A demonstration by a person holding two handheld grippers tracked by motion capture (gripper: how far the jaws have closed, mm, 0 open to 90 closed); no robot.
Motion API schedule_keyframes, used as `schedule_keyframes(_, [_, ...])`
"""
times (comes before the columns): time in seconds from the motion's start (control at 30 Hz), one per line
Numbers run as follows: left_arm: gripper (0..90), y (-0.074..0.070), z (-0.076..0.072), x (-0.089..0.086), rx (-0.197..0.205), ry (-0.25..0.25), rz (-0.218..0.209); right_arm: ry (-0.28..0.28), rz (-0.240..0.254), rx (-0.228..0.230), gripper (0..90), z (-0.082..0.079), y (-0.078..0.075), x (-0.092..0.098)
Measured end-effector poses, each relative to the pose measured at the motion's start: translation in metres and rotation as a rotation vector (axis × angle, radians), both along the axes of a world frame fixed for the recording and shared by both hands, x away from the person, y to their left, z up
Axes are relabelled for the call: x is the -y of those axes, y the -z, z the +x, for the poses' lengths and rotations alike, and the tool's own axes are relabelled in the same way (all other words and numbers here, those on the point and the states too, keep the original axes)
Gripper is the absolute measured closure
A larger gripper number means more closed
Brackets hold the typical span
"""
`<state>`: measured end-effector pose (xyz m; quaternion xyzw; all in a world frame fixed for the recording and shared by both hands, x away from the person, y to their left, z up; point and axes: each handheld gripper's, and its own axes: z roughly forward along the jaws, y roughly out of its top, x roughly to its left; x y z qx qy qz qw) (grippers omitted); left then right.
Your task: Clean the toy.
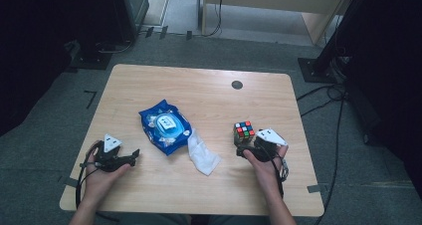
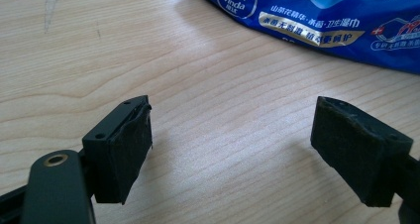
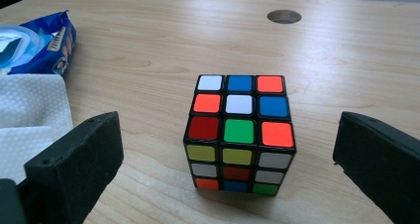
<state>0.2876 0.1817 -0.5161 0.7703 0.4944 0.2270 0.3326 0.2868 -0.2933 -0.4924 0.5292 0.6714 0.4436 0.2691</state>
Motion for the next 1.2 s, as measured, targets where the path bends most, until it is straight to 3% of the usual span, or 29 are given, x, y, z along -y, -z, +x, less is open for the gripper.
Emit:
schedule_keyframes(0.13, [15.9,0.001,0.002,0.001,-0.039,0.003,0.007,0.012,-0.004,-0.004,0.0,-0.003,-0.003,0.007])
schedule_keyframes(0.57, [15.9,0.001,0.002,0.001,-0.04,0.001,0.006,0.083,-0.023,-0.028,0.0,-0.014,-0.007,0.041])
schedule_keyframes(0.93, [15.9,0.001,0.002,0.001,-0.039,0.001,0.006,0.117,-0.027,-0.095,0.0,-0.023,-0.001,0.069])
schedule_keyframes(1.03, [15.9,0.001,0.002,0.001,-0.039,0.001,0.006,0.121,-0.068,-0.124,0.0,-0.028,0.004,0.08])
schedule_keyframes(1.2, [16.0,0.001,0.002,0.001,-0.039,0.001,0.006,0.138,-0.071,-0.148,0.0,-0.037,0.01,0.093])
